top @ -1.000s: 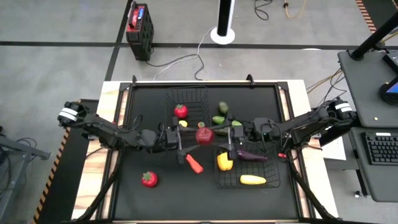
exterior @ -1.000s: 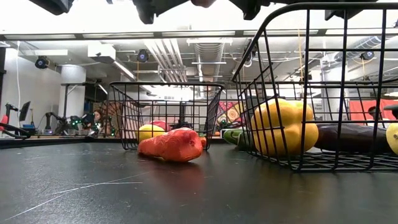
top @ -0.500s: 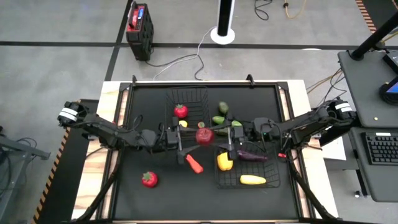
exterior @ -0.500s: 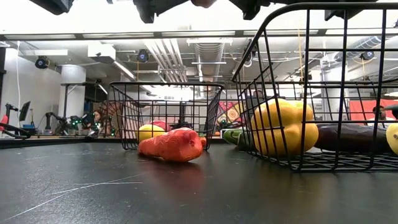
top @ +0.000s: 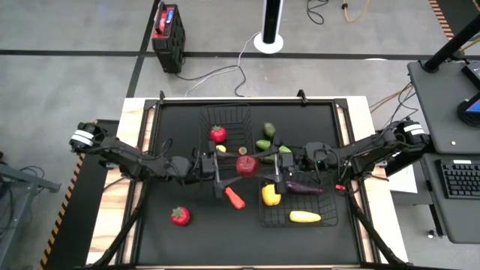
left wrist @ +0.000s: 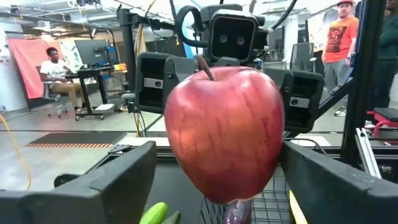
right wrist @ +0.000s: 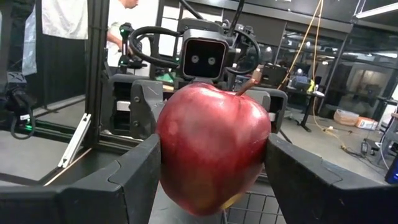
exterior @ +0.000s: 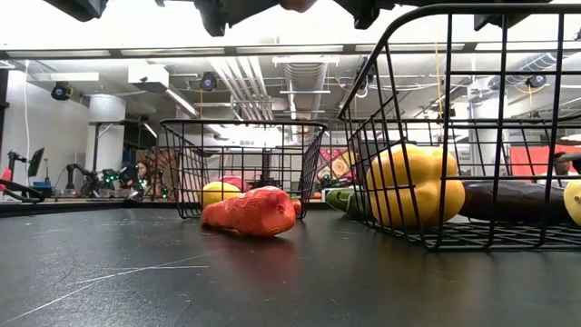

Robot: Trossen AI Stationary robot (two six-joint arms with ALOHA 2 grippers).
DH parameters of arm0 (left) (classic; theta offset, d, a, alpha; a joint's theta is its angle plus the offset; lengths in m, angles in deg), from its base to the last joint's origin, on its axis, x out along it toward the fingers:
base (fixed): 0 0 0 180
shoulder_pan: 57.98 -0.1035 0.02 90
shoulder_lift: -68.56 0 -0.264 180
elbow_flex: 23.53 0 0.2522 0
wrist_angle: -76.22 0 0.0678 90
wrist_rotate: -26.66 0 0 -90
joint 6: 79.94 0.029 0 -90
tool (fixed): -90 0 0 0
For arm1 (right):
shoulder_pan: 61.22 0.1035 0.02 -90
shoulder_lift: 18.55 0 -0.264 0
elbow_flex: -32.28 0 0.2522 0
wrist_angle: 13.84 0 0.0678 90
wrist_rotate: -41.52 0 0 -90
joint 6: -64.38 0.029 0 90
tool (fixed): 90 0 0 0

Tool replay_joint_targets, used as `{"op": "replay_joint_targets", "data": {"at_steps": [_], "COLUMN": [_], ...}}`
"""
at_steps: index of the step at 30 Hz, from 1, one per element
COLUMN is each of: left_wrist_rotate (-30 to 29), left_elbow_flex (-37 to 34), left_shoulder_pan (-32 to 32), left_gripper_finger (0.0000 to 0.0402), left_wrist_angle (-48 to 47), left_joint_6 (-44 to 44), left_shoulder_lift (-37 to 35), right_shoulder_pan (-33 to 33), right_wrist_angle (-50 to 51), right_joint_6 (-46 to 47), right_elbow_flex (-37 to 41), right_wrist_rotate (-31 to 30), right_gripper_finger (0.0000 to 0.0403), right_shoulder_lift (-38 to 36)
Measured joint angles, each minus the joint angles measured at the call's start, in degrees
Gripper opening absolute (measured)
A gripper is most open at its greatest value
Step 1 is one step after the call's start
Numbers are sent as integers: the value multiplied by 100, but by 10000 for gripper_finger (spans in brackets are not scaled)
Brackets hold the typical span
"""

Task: Sort produce into baskets
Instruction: Put the apple into the top black wire basket

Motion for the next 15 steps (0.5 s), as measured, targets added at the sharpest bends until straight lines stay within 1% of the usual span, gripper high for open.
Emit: {"op": "replay_joint_targets", "data": {"at_steps": [3, 6, 12, 15], "left_wrist_rotate": [-39, -39, -12, 232], "left_elbow_flex": [0, 0, 0, 0], "left_shoulder_pan": [-9, -15, -31, -87], "left_gripper_finger": [347, 363, 369, 369], "left_wrist_angle": [46, 91, 114, 176], "left_joint_6": [-2, 96, 101, 83], "left_shoulder_lift": [0, 0, 0, 0], "right_shoulder_pan": [2, 2, 2, 2], "right_wrist_angle": [-13, -12, -57, -80], "right_joint_6": [-8, -20, -104, -182], "right_elbow_flex": [0, 0, 0, 0], "right_wrist_rotate": [-3, -3, -5, -8], "right_gripper_finger": [251, 251, 251, 251], "right_shoulder_lift": [0, 0, 0, 0]}}
